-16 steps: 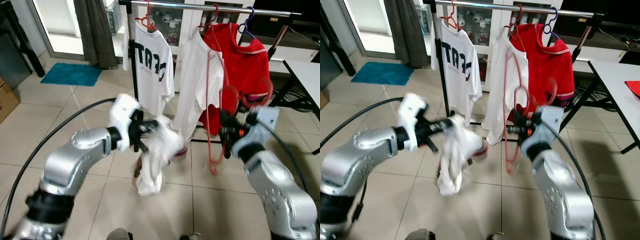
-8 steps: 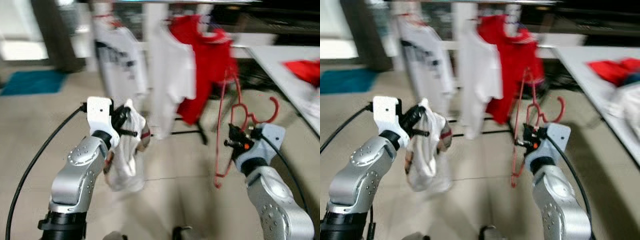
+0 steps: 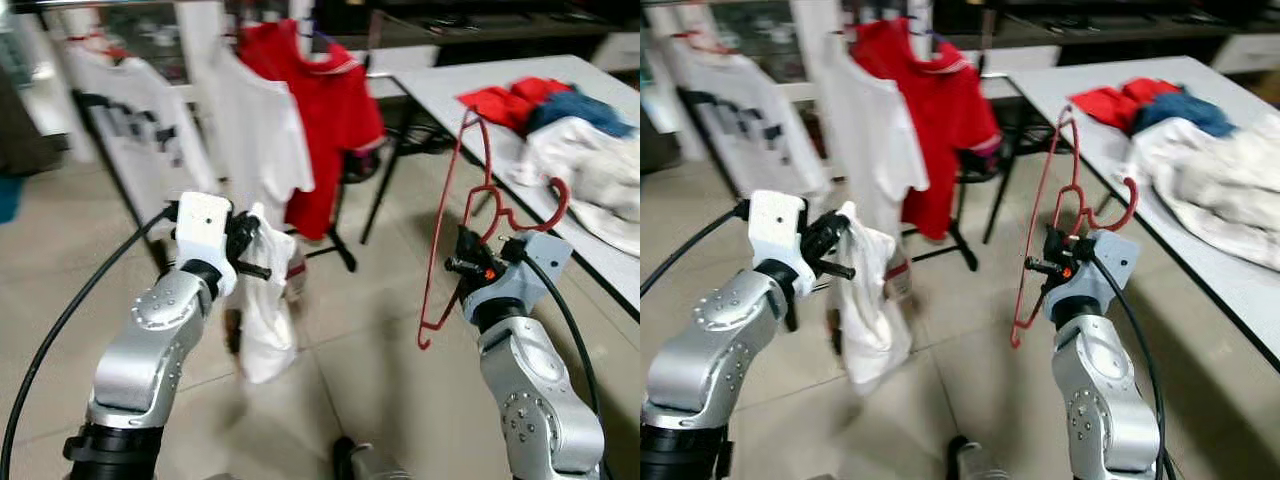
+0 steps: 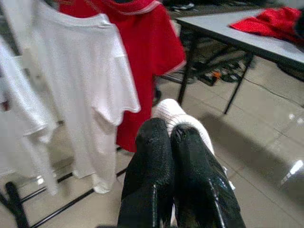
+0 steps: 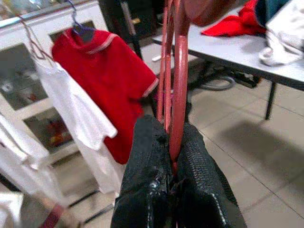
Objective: Hang hanger
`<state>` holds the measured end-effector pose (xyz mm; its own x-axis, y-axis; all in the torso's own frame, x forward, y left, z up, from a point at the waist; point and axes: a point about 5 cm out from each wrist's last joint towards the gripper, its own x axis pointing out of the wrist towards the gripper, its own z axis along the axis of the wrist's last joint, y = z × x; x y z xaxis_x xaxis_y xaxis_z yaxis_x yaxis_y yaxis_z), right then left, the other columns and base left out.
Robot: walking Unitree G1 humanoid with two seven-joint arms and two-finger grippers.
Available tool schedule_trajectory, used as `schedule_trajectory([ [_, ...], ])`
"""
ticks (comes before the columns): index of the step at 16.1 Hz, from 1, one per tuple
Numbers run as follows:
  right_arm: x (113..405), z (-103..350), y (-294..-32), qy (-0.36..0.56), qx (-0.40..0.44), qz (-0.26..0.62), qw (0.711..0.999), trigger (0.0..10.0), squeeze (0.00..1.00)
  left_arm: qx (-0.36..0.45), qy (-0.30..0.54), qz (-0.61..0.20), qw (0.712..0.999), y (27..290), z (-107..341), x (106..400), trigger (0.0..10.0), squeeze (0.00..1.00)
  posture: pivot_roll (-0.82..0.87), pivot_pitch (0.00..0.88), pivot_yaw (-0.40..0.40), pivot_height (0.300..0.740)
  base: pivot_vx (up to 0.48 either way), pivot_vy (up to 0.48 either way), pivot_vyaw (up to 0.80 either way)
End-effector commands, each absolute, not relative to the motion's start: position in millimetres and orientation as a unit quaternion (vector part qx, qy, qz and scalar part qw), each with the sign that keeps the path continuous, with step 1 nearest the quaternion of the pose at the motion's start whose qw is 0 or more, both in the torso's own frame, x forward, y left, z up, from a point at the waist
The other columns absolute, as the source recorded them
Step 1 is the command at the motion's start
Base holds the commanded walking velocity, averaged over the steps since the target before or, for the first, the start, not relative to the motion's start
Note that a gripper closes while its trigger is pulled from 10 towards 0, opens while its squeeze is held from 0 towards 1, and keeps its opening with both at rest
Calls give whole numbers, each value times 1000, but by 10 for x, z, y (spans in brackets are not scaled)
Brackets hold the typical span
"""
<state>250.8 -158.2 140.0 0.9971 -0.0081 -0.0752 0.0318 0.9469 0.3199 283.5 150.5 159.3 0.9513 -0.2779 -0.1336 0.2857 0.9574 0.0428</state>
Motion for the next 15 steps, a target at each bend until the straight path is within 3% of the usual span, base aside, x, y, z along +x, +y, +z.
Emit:
schedule_trajectory([
  [1, 2493, 1405, -1566, 36, 160, -5, 986, 10000, 0, 35, 50, -146, 987, 1474, 1664, 2799, 10000, 0, 39, 81, -35, 740, 0, 0, -800],
  [4, 2493, 1446, -1570, 11, 144, -6, 990, 10000, 0, 22, 68, -159, 985, 1441, 1613, 2769, 10000, 0, 27, 79, -33, 740, 0, 0, -800],
  [9, 2466, 1394, -1585, 44, 123, -18, 991, 10000, 0, 7, 66, -151, 986, 1424, 1617, 2810, 10000, 0, 1, 85, -30, 740, 0, 0, -788],
  [15, 2437, 1359, -1634, 63, 110, -31, 991, 10000, 0, -40, 26, -145, 988, 1407, 1697, 2817, 10000, 0, -16, 93, -26, 740, 0, 0, -796],
])
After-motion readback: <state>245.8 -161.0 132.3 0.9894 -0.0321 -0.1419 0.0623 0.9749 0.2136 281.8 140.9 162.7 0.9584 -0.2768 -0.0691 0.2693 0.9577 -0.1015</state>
